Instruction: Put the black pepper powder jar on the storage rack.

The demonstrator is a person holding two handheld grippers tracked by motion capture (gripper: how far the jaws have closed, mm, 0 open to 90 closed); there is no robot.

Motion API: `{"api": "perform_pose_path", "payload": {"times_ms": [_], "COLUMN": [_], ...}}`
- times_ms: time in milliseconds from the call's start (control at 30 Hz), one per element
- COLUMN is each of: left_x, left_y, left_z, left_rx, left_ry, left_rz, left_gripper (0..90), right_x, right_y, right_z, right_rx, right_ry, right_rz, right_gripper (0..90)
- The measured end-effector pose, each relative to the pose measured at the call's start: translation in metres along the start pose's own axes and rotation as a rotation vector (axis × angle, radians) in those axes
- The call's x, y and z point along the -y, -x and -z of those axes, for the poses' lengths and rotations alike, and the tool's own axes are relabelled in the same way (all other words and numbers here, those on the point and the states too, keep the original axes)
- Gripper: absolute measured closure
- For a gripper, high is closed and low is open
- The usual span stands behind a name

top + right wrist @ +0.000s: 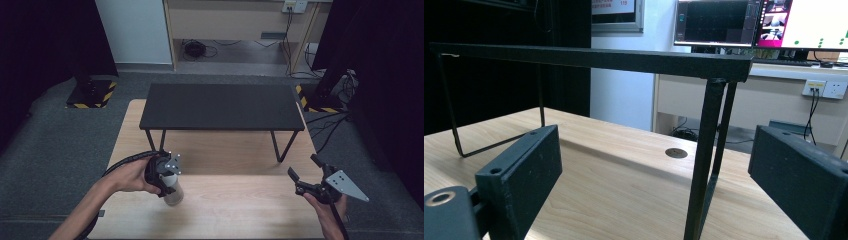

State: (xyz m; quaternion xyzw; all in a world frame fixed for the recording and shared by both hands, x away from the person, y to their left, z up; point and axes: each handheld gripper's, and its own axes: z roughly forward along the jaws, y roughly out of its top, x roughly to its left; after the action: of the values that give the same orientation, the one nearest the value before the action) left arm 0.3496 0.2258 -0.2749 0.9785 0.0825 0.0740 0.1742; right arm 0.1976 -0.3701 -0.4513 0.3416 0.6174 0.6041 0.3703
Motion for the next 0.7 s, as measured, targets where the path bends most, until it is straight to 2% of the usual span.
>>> {"api": "perform_pose_path", "payload": {"times_ms": [167,333,700], "left_x": [0.002,0.009,0.008], "left_y": [-0.004,-0.007,-0.008], "left_z": [0.000,0.002,0.002], "left_rx": [0.012,0.033,0.044], "left_ry": [0.010,0.049,0.045], "left_rz": [0.017,0.046,0.042], "left_gripper": [31.0,31.8,32.7], "right_x": [0.000,0.000,0.000], "right_y": [0.000,0.000,0.000], "right_z": [0.000,0.000,0.000], "right_rx": [-0.001,-0.003,-0.004], "right_ry": [0.000,-0.002,-0.003], "right_rz": [0.000,0.002,0.002], "right_gripper": [7.0,7.1,7.1]}}
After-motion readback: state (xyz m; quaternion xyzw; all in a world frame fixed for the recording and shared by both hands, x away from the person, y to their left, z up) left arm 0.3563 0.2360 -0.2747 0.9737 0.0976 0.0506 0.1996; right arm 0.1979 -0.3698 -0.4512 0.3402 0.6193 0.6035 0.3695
